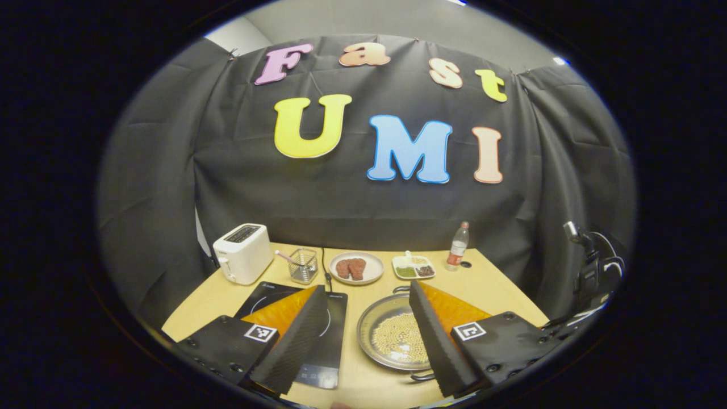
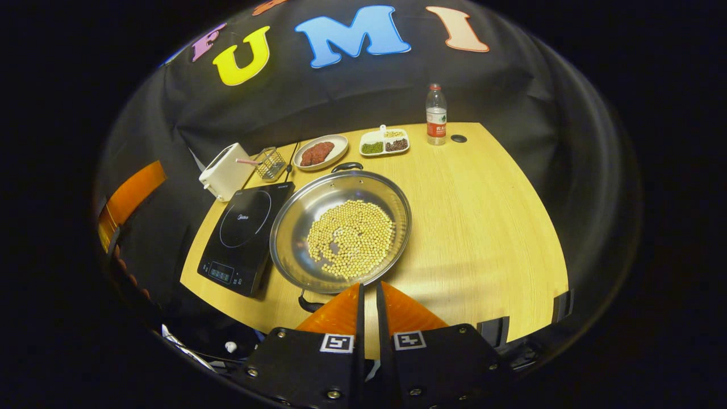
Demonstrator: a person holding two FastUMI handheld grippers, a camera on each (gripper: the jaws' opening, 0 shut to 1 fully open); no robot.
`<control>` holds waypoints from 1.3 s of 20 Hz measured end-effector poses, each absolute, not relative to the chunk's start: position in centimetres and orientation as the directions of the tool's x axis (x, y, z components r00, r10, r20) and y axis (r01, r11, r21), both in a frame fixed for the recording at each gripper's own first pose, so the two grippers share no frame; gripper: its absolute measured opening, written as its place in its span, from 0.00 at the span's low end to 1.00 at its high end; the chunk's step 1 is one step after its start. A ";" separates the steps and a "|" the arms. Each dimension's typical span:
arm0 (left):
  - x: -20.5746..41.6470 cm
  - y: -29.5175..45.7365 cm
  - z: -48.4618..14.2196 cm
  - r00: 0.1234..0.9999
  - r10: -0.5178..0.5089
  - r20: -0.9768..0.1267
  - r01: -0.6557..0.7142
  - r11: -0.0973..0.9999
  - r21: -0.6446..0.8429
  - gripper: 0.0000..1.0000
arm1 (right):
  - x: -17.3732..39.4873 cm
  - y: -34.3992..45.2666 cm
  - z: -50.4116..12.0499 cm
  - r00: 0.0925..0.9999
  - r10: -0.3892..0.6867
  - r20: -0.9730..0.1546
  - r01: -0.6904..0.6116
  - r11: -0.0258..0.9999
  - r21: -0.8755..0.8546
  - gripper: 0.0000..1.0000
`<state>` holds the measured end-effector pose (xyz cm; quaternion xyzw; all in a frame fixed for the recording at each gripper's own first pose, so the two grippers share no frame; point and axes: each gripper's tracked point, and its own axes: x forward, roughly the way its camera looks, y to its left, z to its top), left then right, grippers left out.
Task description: First push the handle of the pot to place it horizontally, then grasp the pot with both hands and set it on the induction cooktop.
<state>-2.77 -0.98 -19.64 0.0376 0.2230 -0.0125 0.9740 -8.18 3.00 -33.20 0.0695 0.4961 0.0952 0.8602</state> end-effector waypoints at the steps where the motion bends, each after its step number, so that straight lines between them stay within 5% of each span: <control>1: -2.8 -0.7 -19.7 0.900 -0.002 -0.435 0.035 0.997 0.068 0.99 | -8.4 3.7 -33.5 0.474 0.252 -0.844 -0.101 0.967 0.232 0.11; 9: -3.6 2.4 -19.0 0.901 0.054 -0.430 -0.023 0.997 0.078 0.96 | -8.9 8.7 -35.4 0.378 0.353 -0.856 -0.171 0.935 0.310 0.12; 10: -3.6 2.8 -18.8 0.901 0.062 -0.430 -0.031 0.996 0.079 0.96 | -8.8 9.6 -36.3 0.360 0.355 -0.863 -0.167 0.934 0.315 0.00; 26: -5.6 7.9 -18.4 0.885 0.167 -0.434 -0.132 0.985 0.108 0.97 | -9.6 16.8 -41.7 0.189 0.403 -0.895 -0.134 0.914 0.384 0.04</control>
